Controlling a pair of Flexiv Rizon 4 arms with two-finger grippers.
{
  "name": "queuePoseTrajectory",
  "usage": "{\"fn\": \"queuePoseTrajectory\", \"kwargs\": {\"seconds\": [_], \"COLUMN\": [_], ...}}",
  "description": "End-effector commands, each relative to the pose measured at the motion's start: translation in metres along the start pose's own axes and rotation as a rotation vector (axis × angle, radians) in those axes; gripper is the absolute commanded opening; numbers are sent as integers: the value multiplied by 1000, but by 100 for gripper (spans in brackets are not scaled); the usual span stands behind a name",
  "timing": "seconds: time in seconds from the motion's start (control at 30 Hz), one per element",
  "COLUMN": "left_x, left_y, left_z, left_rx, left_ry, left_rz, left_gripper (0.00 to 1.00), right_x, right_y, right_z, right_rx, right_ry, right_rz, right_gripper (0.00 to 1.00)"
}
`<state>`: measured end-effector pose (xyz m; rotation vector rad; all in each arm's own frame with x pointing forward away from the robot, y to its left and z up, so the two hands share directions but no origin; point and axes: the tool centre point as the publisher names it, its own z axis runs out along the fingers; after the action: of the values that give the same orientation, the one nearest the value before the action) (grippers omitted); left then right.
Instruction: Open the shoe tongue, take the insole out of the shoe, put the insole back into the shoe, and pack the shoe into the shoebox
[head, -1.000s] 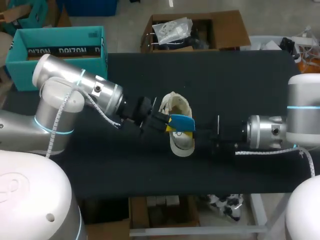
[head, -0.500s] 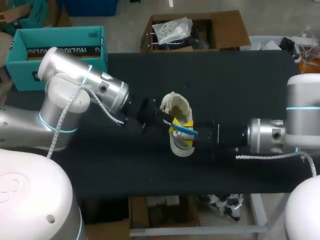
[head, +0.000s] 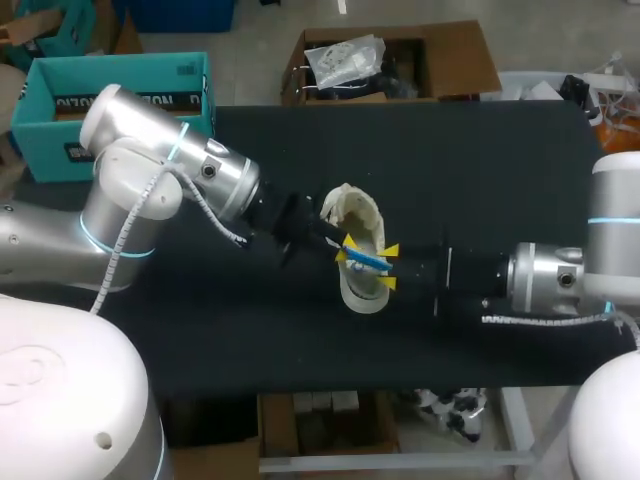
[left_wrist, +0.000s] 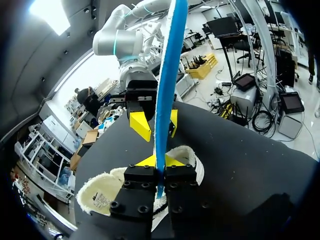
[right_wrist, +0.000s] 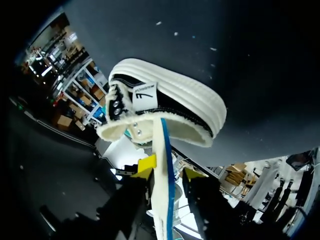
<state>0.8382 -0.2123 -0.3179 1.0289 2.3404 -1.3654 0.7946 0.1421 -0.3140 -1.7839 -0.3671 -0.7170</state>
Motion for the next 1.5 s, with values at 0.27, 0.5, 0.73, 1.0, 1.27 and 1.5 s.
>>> {"fn": "queuePoseTrajectory", "kwargs": {"seconds": [0.27, 0.5, 0.73, 1.0, 1.27, 1.5], "left_x": [2, -5, -12, -12, -11, -9], "left_y": [7, 14, 22, 30, 36, 39], "left_z": [1, 7, 14, 14, 10, 11], "left_rx": [-2, -7, -5, 1, 0, 8], "left_ry": [-15, -21, -16, -26, -46, -50], "left_rz": [2, 9, 6, -14, -32, -56], "left_gripper": [0, 0, 0, 0, 0, 0], "right_x": [7, 6, 7, 9, 9, 9], "right_y": [14, 16, 23, 41, 48, 52], "right_z": [13, 19, 24, 29, 31, 32], "right_rx": [7, -57, -84, -57, -55, -36], "right_ry": [-20, -36, -45, -44, -48, -41], "right_rz": [-9, -39, -36, -31, -20, 4], "right_gripper": [0, 0, 0, 0, 0, 0]}}
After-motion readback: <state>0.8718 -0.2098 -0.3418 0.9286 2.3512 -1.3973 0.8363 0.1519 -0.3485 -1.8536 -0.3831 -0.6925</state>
